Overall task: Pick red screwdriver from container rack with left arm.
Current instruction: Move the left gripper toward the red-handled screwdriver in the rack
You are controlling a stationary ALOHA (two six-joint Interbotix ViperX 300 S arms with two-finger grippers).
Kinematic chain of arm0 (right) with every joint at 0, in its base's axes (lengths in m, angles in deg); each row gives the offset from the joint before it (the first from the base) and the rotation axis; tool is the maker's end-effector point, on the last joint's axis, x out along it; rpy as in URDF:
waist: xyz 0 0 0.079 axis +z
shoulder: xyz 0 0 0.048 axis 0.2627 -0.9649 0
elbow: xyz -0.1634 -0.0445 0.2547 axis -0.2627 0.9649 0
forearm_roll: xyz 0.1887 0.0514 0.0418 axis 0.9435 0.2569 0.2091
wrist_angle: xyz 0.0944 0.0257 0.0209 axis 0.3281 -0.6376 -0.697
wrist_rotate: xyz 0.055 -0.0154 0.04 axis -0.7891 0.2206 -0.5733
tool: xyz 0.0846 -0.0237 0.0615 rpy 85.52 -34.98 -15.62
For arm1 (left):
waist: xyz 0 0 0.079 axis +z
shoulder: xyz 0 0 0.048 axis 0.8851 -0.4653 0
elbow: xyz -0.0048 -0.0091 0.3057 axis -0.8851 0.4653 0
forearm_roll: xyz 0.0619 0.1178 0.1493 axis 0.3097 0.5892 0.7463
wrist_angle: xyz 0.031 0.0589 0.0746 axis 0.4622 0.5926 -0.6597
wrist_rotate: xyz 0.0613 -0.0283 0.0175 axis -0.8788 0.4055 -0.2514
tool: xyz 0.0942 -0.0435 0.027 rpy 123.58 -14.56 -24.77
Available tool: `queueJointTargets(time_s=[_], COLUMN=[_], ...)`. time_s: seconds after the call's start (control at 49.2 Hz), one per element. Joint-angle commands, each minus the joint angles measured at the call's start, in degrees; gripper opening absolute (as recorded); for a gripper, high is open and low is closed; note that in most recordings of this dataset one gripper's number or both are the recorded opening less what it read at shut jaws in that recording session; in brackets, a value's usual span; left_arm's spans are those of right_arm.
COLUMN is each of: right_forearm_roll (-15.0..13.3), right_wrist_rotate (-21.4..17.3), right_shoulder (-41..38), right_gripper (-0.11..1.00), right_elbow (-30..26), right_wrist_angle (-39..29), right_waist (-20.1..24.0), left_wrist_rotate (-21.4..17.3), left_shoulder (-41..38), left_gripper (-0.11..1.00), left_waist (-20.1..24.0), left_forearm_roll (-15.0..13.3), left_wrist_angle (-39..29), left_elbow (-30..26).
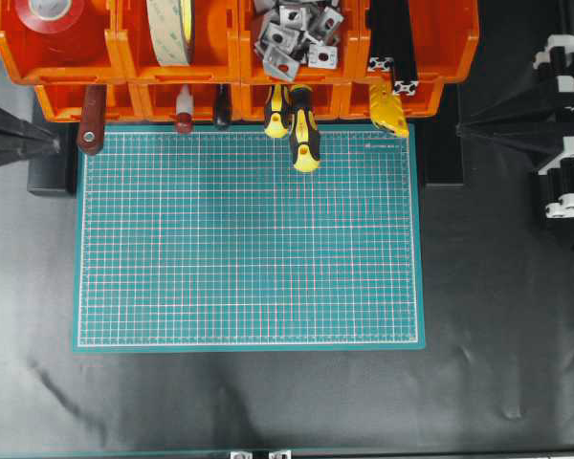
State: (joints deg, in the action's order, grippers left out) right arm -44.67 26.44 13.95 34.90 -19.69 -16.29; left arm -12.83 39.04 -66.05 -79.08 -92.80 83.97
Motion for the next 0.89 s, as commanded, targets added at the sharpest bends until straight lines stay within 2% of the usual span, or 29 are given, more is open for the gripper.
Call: queueJointTargets(time_s=[0.0,0.122,0.224,0.386,0.508,0.61,0.691,0.732,0.752,0.773,0.874], right_forearm_roll=[0.18,0.18,0.18,0.18,0.18,0.18,0.18,0.18,0.18,0.18,0.18], right_wrist_rotate=[0.00,0.35,0.09,0.26,0.26,0.35,0.44,0.70,0.70,0.79,0.88], right_shoulder=[-0.26,0.26,0.35,0.70,1.49,2.29,2.99,3.34,3.60,3.87,5.01], right_gripper=[-0.01,-0.01,-0.01,-0.01,-0.01,-0.01,-0.01,-0.01,-0.01,-0.01,-0.01], right_elbow=[-2.02,-1.85,-1.67,-1.58,-1.23,-1.14,-0.97,-0.88,-0.79,-0.79,-0.26], right_wrist_angle=[0.44,-0.26,-0.62,-1.76,-2.99,-4.39,-5.36,-5.89,-6.15,-6.42,-7.56], right_waist=[0.00,-0.09,-0.09,-0.09,-0.79,-0.79,-0.79,-0.88,-0.88,-0.88,-1.05], left_wrist_rotate=[-0.18,-0.09,-0.09,0.97,2.72,7.38,15.03,19.78,23.38,25.49,33.75], left_shoulder=[-3.96,-9.05,-12.83,-18.37,-23.12,-27.77,-31.03,-32.70,-34.01,-34.98,-40.43], left_gripper=[0.00,0.00,0.00,0.00,0.00,0.00,0.00,0.00,0.00,0.00,0.00], left_waist=[-1.49,-2.02,-2.64,-5.71,-9.93,-14.15,-17.05,-18.37,-19.34,-19.95,-22.59], left_forearm_roll=[0.70,2.02,4.57,10.55,16.70,23.73,30.76,35.33,39.02,41.48,52.03], left_wrist_angle=[-8.26,-18.81,-22.06,-23.82,-31.03,-39.46,-43.59,-44.82,-45.88,-46.67,-54.14], left_elbow=[-6.68,-11.95,-14.41,-17.84,-21.36,-24.52,-26.89,-27.77,-28.39,-28.74,-30.50])
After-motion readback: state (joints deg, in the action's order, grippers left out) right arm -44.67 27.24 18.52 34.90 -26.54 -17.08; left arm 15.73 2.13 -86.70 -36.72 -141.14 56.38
